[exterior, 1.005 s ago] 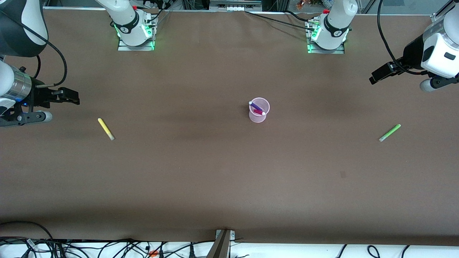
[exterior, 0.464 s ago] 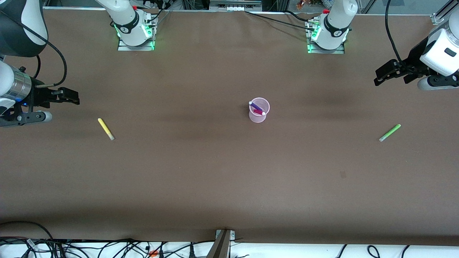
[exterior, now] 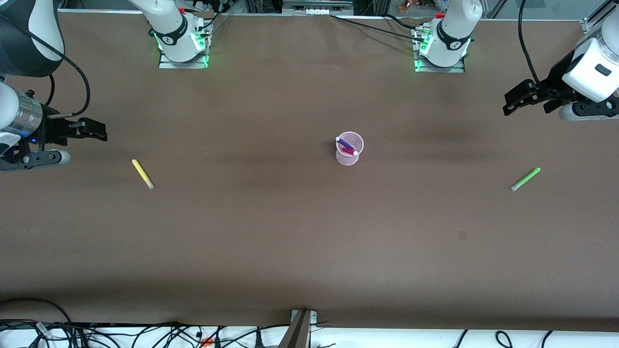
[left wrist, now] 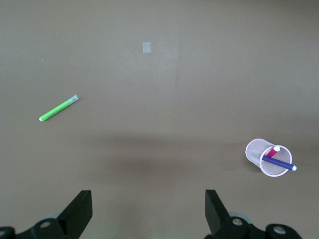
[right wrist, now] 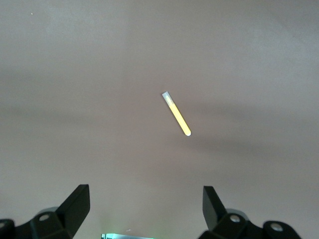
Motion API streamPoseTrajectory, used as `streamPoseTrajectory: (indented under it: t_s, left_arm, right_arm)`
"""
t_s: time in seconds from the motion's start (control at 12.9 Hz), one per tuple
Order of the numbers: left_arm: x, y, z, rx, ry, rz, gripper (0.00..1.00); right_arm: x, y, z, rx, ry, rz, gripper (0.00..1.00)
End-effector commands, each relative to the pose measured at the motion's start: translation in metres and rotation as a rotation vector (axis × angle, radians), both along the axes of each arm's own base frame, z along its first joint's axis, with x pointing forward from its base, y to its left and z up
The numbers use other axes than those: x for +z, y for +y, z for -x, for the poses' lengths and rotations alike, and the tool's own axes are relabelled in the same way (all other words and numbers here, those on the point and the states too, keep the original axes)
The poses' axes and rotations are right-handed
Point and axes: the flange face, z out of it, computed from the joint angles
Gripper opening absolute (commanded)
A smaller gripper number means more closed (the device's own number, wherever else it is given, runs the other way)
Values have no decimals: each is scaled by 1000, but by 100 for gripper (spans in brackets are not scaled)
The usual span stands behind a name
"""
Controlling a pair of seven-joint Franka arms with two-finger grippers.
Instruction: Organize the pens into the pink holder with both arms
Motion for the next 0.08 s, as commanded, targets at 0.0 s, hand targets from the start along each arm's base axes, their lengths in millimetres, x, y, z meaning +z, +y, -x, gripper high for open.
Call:
streamPoseTrajectory:
  t_s: [0.0]
  left_arm:
    - [5, 0, 4, -21, -15, -25, 100]
  right_arm:
    - [4, -2, 0, 0, -1, -17, 100]
